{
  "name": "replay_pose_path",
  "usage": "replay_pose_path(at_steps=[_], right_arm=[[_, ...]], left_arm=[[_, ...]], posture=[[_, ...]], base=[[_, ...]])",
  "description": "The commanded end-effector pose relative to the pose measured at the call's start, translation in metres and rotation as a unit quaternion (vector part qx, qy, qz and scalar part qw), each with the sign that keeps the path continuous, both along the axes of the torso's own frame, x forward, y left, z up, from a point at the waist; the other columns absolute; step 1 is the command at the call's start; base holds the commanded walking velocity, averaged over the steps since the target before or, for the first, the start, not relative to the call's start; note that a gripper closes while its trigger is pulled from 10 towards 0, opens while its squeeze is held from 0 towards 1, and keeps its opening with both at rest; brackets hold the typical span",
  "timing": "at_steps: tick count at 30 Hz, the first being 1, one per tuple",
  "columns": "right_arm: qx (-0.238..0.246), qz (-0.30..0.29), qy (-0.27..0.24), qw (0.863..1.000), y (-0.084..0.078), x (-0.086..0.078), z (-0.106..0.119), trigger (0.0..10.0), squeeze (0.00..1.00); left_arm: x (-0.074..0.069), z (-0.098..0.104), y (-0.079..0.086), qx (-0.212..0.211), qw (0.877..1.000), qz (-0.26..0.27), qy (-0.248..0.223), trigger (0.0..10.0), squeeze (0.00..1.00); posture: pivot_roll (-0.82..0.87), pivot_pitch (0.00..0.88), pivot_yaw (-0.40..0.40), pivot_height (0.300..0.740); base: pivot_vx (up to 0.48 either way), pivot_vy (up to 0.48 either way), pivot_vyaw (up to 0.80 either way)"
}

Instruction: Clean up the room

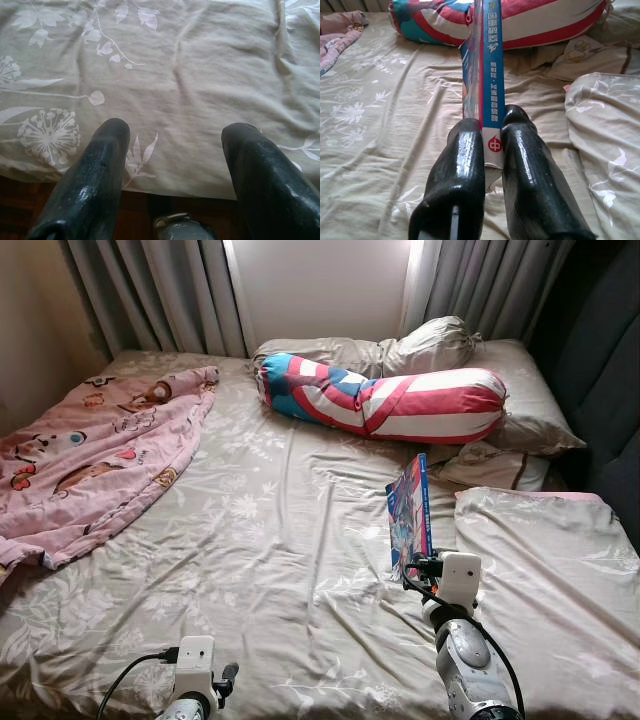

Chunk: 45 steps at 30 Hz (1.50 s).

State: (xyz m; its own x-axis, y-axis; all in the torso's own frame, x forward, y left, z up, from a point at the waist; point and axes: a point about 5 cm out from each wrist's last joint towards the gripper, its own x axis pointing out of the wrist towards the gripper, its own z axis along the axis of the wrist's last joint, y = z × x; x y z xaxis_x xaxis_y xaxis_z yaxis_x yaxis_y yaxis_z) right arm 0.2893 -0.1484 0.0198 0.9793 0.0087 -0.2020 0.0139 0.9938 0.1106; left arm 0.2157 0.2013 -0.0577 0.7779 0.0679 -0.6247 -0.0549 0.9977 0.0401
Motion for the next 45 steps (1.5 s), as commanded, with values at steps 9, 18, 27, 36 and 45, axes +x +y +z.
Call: replay_pose_path(at_steps=[9, 18, 27, 36, 45], right_arm=[[-0.004, 0.000, -0.025, 1.000, 0.000, 0.005, 0.008, 10.0, 0.00], [-0.005, 0.001, -0.025, 1.000, 0.000, 0.005, 0.008, 10.0, 0.00], [-0.001, 0.035, 0.009, 0.999, 0.004, -0.002, -0.007, 10.0, 0.00], [-0.004, 0.027, 0.024, 0.999, -0.003, -0.003, -0.012, 10.0, 0.00], [-0.010, 0.023, 0.038, 0.999, -0.006, -0.001, -0.014, 10.0, 0.00]], left_arm=[[-0.002, -0.002, 0.000, 0.000, 1.000, 0.005, 0.006, 10.0, 0.00], [-0.001, -0.001, 0.001, 0.001, 1.000, 0.005, 0.003, 10.0, 0.00], [0.043, 0.040, -0.004, -0.001, 0.990, -0.014, -0.142, 10.0, 0.00], [0.051, 0.057, -0.006, 0.009, 0.978, -0.027, -0.205, 10.0, 0.00], [0.052, 0.059, -0.004, 0.008, 0.976, -0.022, -0.215, 10.0, 0.00]], posture=[[-0.04, 0.027, -0.036, 0.740], [-0.04, 0.027, -0.036, 0.740], [-0.05, 0.000, -0.040, 0.740], [-0.05, 0.011, -0.045, 0.740], [-0.05, 0.022, -0.045, 0.711]], base=[[0.000, 0.000, 0.00], [0.000, 0.000, 0.00], [0.000, 0.000, 0.00], [0.000, 0.000, 0.00], [0.000, 0.000, 0.00]])
